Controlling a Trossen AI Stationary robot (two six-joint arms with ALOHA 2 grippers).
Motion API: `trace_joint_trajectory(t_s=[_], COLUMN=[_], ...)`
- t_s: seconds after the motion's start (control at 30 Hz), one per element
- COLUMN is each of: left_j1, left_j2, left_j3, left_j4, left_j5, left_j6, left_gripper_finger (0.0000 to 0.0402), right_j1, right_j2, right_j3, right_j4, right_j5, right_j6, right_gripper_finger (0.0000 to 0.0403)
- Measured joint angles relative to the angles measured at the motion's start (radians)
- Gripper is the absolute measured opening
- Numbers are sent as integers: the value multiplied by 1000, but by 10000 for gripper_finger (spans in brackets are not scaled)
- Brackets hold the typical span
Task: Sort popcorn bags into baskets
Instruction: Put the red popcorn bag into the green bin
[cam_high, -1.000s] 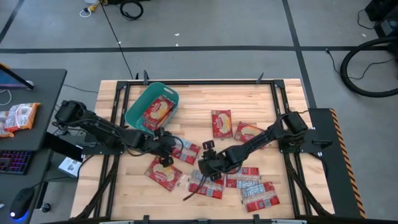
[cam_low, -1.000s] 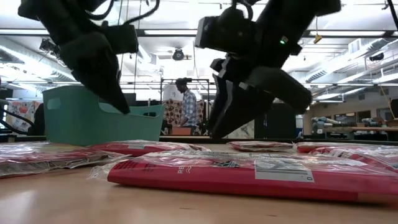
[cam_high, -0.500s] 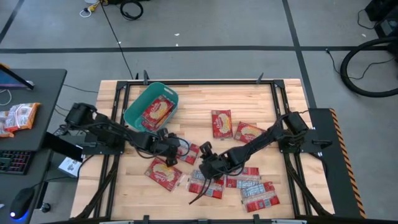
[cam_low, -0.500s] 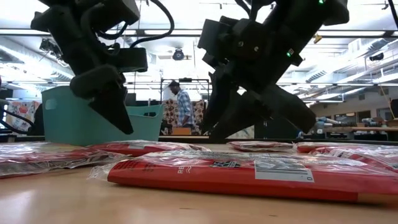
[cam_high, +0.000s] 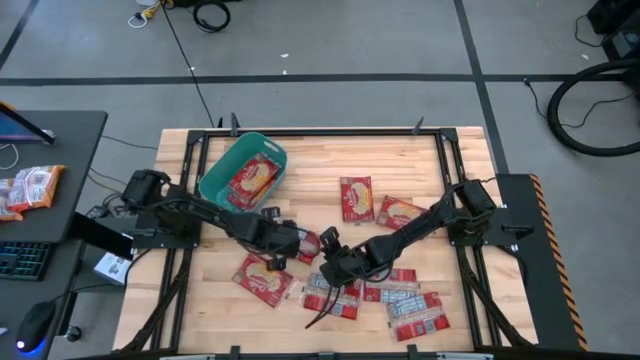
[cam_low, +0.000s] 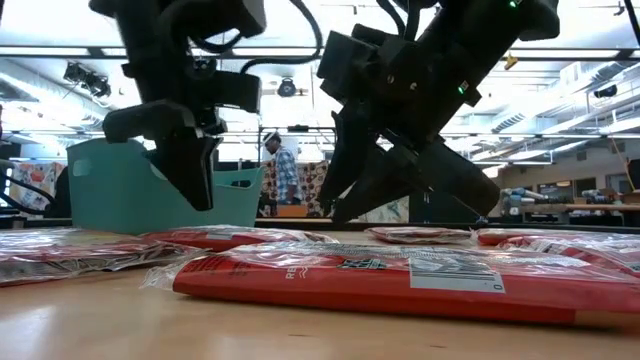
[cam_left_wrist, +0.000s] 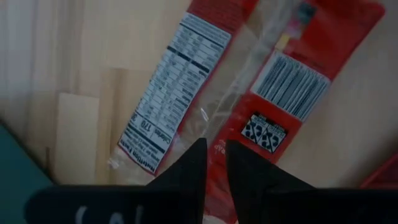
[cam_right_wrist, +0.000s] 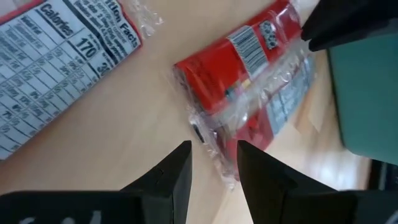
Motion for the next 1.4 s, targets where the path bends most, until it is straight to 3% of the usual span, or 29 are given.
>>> trace_joint_trajectory(t_s=[0.27,0.8,1.4], left_j1=[49,53,40], left_j2=[68,104,117], left_j3=[14,14,14], left_j4=[-56,100,141], left_j5=[33,55,77], left_j6=[45,50,54], left_gripper_finger=[63,63,63], right_j1=[3,15,34], right_j2=[0,39,91], right_j3=[-4,-6,-7], right_j4=[-40,-20,178], right_j5=[12,-10,218], right_j6=[5,41,-149], right_gripper_finger=[133,133,126])
